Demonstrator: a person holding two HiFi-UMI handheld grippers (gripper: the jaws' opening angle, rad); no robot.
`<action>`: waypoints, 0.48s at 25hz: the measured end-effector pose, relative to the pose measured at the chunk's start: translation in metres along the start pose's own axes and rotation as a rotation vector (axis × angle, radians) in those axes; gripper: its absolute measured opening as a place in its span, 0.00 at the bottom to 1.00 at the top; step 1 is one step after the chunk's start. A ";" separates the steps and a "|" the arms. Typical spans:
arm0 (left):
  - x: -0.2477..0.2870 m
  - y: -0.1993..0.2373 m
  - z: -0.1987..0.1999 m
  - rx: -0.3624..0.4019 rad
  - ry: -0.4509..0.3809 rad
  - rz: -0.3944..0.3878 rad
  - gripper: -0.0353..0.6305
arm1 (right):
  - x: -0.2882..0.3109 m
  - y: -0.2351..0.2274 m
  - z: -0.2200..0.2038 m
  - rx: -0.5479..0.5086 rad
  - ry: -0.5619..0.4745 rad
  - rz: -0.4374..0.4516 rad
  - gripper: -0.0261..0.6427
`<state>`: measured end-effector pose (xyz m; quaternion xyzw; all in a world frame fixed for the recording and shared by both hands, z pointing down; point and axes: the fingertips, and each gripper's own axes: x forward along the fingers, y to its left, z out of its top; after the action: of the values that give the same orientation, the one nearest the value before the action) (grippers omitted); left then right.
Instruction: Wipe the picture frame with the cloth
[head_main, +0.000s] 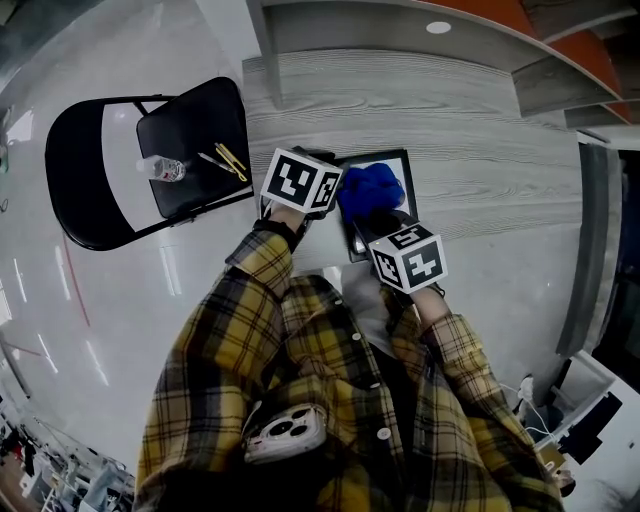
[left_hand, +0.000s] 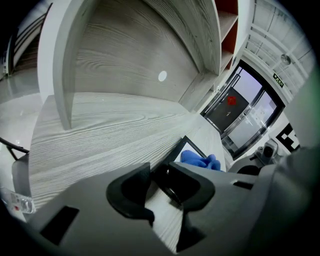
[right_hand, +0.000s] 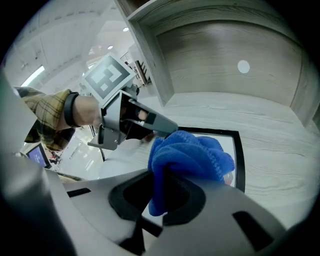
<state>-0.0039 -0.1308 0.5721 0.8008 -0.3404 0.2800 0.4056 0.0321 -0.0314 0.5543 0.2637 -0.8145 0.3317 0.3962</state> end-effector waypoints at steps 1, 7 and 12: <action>0.000 0.000 0.000 0.000 0.001 -0.001 0.23 | -0.002 0.002 -0.005 0.008 0.008 0.009 0.11; -0.002 -0.002 0.001 -0.004 0.003 -0.004 0.23 | -0.017 0.016 -0.035 0.054 0.053 0.071 0.11; -0.001 0.000 0.001 -0.004 0.001 -0.004 0.23 | -0.027 0.023 -0.058 0.084 0.084 0.096 0.11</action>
<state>-0.0038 -0.1309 0.5712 0.8006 -0.3391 0.2790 0.4078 0.0583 0.0311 0.5517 0.2267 -0.7940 0.3952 0.4024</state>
